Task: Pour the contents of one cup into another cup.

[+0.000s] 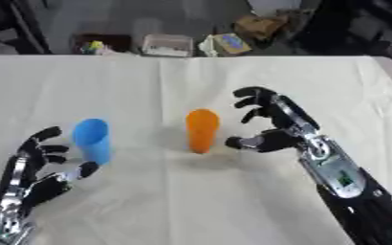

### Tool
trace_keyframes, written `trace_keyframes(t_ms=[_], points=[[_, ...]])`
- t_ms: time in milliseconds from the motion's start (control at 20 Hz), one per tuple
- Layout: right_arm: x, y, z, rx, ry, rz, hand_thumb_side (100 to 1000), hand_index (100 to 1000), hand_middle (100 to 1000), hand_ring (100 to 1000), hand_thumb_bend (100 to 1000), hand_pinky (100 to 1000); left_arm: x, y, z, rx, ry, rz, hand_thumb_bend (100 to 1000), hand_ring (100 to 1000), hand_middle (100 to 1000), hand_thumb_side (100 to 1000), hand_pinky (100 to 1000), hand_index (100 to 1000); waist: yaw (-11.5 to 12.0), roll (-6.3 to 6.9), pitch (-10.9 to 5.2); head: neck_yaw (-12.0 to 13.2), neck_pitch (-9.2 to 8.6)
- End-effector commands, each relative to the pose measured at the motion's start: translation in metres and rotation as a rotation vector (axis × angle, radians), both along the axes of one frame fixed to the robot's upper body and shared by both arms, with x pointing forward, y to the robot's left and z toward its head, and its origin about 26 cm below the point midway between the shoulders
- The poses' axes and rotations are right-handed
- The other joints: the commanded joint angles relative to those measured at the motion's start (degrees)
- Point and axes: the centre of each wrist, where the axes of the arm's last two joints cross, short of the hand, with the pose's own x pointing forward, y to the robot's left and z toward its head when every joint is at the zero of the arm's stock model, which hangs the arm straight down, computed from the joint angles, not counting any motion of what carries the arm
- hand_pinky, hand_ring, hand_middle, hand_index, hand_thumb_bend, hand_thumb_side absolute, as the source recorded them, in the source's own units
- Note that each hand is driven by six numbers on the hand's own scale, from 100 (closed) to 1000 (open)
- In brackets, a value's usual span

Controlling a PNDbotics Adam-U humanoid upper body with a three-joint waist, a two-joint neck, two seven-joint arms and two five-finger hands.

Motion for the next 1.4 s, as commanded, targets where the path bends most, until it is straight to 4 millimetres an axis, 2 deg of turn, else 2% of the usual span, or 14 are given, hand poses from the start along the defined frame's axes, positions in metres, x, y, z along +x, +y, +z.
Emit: trace_keyframes(t_ms=[50,500,850,1250,1400], points=[[0.0,0.001,0.012,0.002,-0.034,0.015,131,799,812,762,724,565,0.005,0.005,0.015,0.029,-0.031,-0.01,1000,643,761,340,605,834,-0.2,0.1,-0.76,0.2,-0.59],[-0.001,0.003,0.012,0.012,-0.033,0.017,132,779,808,762,721,563,0.012,0.005,0.027,0.055,-0.045,-0.018,1000,636,754,338,601,834,-1.4,0.0,-0.19,0.5,-0.7],[-0.001,0.006,0.012,0.014,-0.032,0.027,127,777,805,762,711,562,0.015,0.006,0.028,0.065,-0.045,-0.014,1000,616,726,331,592,830,-2.5,-0.11,0.58,1.0,-0.99],[-0.002,0.007,0.009,0.014,-0.028,0.032,135,771,804,765,717,564,0.021,0.002,0.032,0.098,-0.046,-0.031,1000,568,663,316,565,815,-3.3,-0.02,1.13,1.5,-1.37],[-0.001,0.007,0.009,0.013,-0.028,0.034,137,772,805,765,717,564,0.023,0.001,0.033,0.111,-0.046,-0.037,1000,530,617,304,529,801,-3.5,0.05,1.22,1.6,-1.43]])
